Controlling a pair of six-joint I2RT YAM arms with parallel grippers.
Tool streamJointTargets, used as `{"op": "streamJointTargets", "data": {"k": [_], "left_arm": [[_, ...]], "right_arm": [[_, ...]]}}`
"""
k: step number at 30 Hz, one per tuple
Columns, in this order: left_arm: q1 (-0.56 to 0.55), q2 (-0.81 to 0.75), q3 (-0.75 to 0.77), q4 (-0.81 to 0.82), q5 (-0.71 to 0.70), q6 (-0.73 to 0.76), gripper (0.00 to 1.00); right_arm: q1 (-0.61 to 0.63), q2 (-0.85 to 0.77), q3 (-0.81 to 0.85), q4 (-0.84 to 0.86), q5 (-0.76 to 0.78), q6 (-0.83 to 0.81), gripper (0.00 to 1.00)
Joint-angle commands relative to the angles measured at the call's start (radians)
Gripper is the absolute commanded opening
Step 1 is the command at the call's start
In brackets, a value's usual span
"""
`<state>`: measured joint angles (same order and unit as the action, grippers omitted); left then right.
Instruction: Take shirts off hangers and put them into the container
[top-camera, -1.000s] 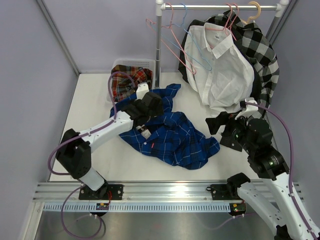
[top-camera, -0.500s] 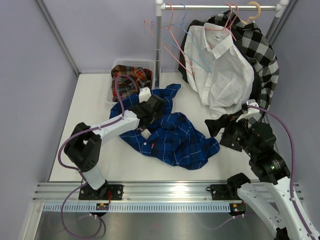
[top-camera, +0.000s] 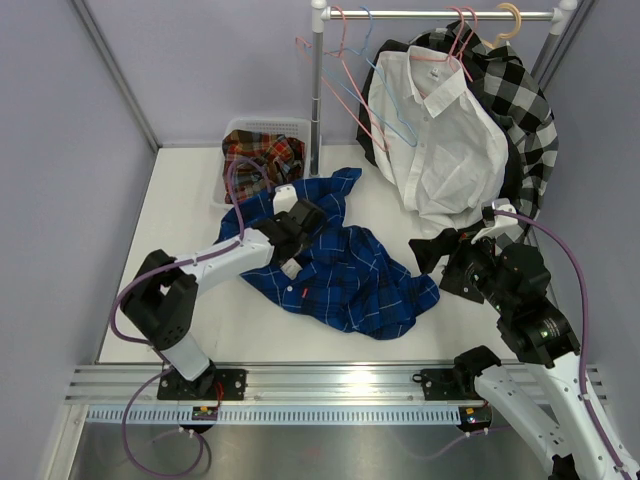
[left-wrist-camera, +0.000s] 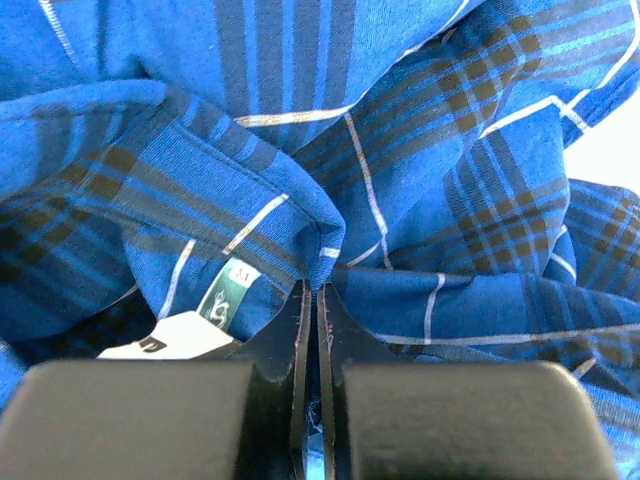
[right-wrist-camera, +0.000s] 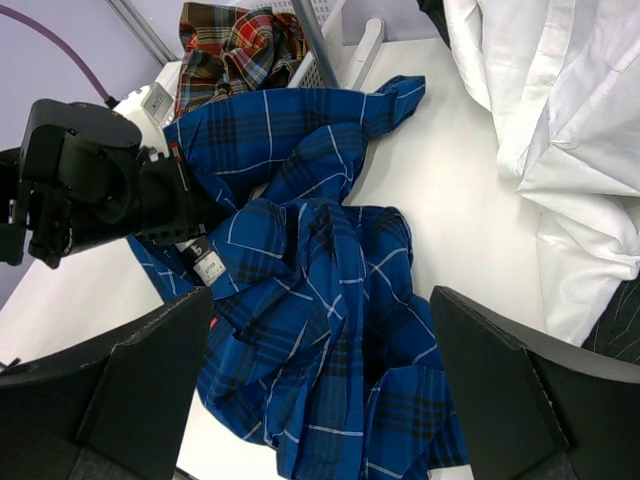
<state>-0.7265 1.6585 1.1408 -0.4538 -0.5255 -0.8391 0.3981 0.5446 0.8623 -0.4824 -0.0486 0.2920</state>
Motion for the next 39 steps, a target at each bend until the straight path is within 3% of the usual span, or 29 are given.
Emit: {"op": "streamJointTargets", "data": {"k": [1,9,12,17,22,28,30,34,39], "left_arm": [[-0.001,-0.081,-0.032,0.029,-0.015,0.001,0.00],[-0.001,-0.311,-0.032,0.006,0.016,0.116,0.00],[-0.001,-0.439,0.113,-0.029,-0.033,0.231,0.00],[0.006,-0.511,0.301,-0.025,-0.135,0.485,0.00],[0.087,-0.448,0.577,0.056,-0.153,0.702,0.00],[0.237,-0.232,0.934,0.117,-0.009,0.805,0.00],[0.265,-0.198,0.967,0.180,0.025,0.851,0.00],[0.280,-0.175,0.903,0.488,0.065,0.988,0.00],[0.346,-0.079,0.879,0.578,0.128,1.046,0.00]], "right_arm": [[-0.002,0.003,-0.003,0.039,-0.016,0.003,1.00],[-0.002,0.014,-0.003,0.038,-0.020,0.004,0.99],[-0.002,0.018,-0.003,0.036,-0.020,0.004,1.00],[-0.002,0.023,0.001,0.038,-0.016,0.001,0.99],[-0.002,0.038,0.003,0.042,-0.022,-0.002,0.99],[-0.002,0.046,0.010,0.034,-0.022,-0.007,0.99],[-0.002,0.040,0.007,0.033,-0.017,-0.005,0.99],[-0.002,0.023,-0.005,0.047,-0.016,-0.007,1.00],[-0.002,0.020,-0.016,0.067,-0.020,-0.007,0.99]]}}
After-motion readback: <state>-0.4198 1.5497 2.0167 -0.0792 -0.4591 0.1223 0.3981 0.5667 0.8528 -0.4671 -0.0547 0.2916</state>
